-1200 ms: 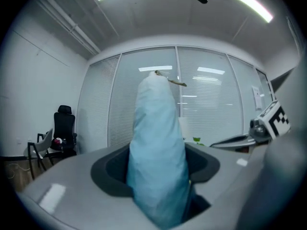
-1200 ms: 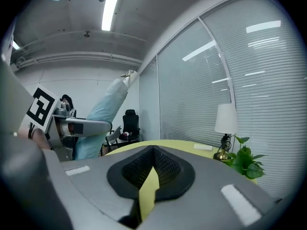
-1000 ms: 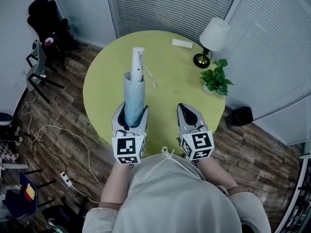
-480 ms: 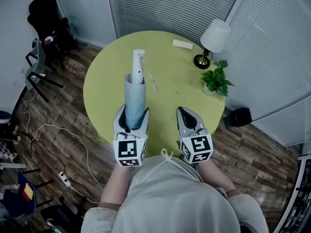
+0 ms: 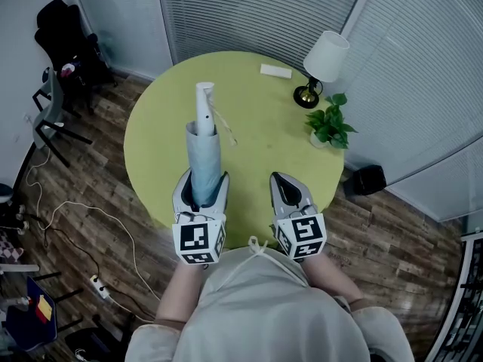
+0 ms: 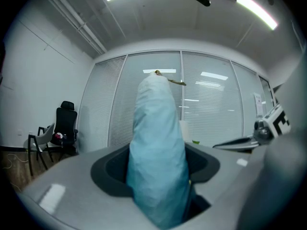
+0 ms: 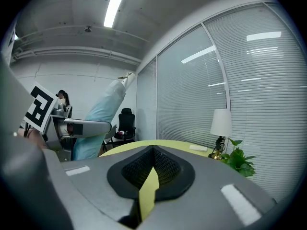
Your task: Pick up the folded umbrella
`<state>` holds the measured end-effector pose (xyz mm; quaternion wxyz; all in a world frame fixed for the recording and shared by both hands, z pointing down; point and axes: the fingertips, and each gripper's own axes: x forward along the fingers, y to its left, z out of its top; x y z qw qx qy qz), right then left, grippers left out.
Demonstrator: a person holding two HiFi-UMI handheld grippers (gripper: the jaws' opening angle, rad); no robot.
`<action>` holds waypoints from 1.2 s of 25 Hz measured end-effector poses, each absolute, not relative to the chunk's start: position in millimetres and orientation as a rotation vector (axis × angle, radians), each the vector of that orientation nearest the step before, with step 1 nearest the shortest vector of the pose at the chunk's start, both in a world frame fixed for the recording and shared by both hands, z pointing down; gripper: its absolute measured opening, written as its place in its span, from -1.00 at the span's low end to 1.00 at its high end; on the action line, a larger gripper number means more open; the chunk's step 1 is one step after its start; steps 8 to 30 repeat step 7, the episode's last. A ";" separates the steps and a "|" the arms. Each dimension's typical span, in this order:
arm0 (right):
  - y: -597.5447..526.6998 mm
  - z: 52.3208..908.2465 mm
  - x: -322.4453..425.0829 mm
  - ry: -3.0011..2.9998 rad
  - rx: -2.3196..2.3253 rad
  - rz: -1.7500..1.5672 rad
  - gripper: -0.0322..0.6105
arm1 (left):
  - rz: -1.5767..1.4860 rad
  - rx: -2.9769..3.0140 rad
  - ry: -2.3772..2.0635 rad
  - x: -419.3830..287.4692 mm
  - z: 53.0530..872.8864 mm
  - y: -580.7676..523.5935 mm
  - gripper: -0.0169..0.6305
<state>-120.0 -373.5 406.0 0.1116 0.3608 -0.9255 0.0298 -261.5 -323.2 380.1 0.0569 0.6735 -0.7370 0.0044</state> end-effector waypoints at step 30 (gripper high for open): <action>-365.6 407.2 -126.3 -2.704 1.071 0.106 -0.90 | 0.013 2.070 -2.211 -261.1 379.3 -318.5 -0.03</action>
